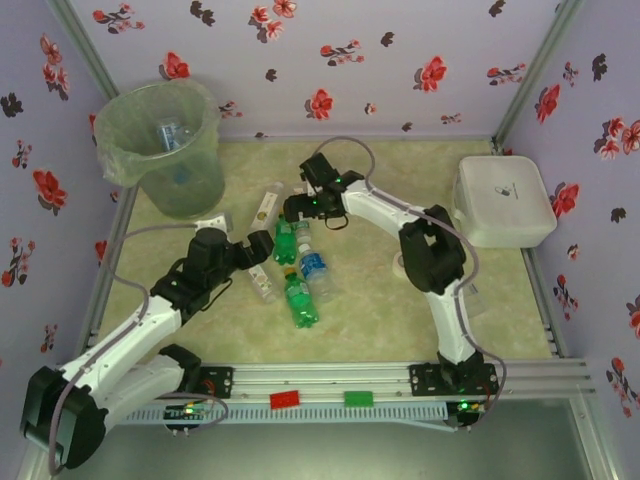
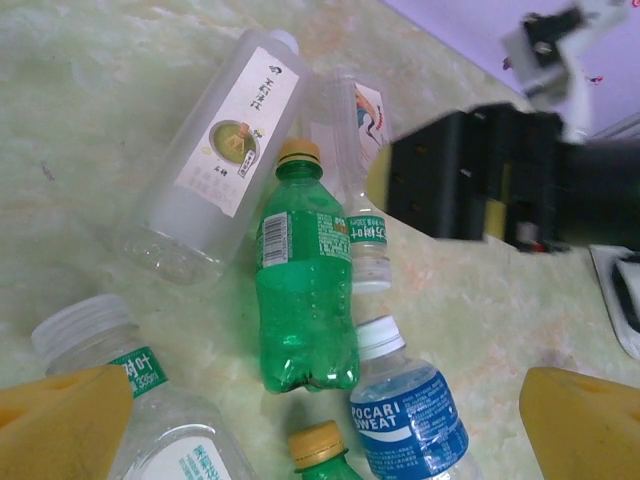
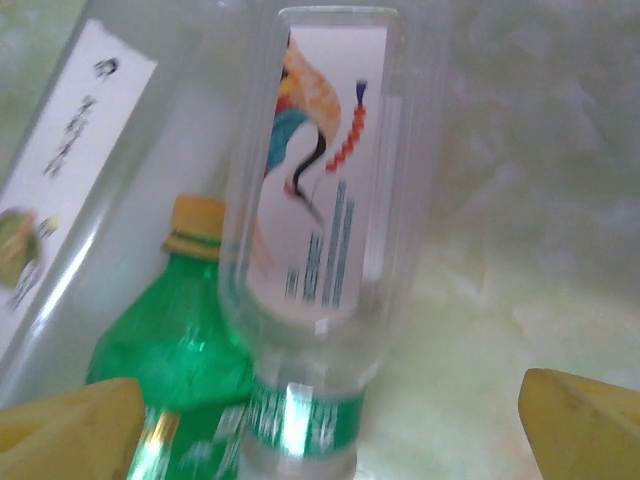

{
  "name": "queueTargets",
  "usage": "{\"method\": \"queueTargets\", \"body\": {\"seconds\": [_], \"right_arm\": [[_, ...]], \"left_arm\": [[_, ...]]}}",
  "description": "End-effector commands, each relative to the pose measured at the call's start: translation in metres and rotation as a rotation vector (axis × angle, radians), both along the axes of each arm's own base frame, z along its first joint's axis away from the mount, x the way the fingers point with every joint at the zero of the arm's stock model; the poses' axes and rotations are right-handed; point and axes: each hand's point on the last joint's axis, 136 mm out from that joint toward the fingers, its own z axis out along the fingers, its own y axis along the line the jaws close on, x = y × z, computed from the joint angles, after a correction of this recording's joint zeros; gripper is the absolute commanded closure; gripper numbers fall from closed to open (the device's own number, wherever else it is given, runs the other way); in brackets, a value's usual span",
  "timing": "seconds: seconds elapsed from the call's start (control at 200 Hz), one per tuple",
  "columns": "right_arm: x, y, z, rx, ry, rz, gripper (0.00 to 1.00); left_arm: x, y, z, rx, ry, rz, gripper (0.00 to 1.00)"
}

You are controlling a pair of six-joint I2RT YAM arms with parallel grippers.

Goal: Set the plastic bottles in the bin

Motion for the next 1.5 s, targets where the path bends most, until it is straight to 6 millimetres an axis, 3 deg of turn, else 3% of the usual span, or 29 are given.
{"method": "queueTargets", "body": {"seconds": [0.0,0.195,0.46,0.74,0.8,0.87,1.06,1.32,1.495], "right_arm": [[0.010,0.002,-0.010,-0.081,-0.003,0.010,0.05],[0.034,0.010,-0.020,-0.103,-0.037,-0.034,0.08],[0.055,0.013,-0.033,-0.118,-0.065,-0.097,0.25],[0.067,0.020,-0.019,-0.042,-0.073,-0.132,0.40],[0.066,0.021,-0.015,-0.027,-0.070,-0.129,0.47],[0.066,0.022,-0.005,-0.009,-0.079,-0.127,0.53],[0.059,0.013,0.039,0.050,-0.128,-0.131,0.54],[0.018,-0.012,0.103,0.230,-0.178,-0.170,0.53],[-0.014,-0.031,0.125,0.336,-0.193,-0.198,0.54]], "left_arm": [[-0.007,0.006,-0.007,-0.001,0.018,0.026,0.00],[-0.011,0.006,-0.005,-0.003,0.022,0.020,0.00],[-0.012,0.000,-0.005,-0.011,0.011,0.001,0.00],[-0.016,-0.007,-0.008,-0.008,0.011,-0.036,0.00],[-0.015,-0.008,-0.009,-0.015,0.008,-0.037,0.00],[-0.014,-0.011,-0.008,-0.018,0.003,-0.048,0.00],[-0.009,-0.026,-0.001,-0.025,-0.020,-0.111,0.00],[-0.009,-0.065,0.011,-0.033,-0.058,-0.243,0.00],[-0.012,-0.096,0.011,-0.017,-0.055,-0.325,0.00]]}}
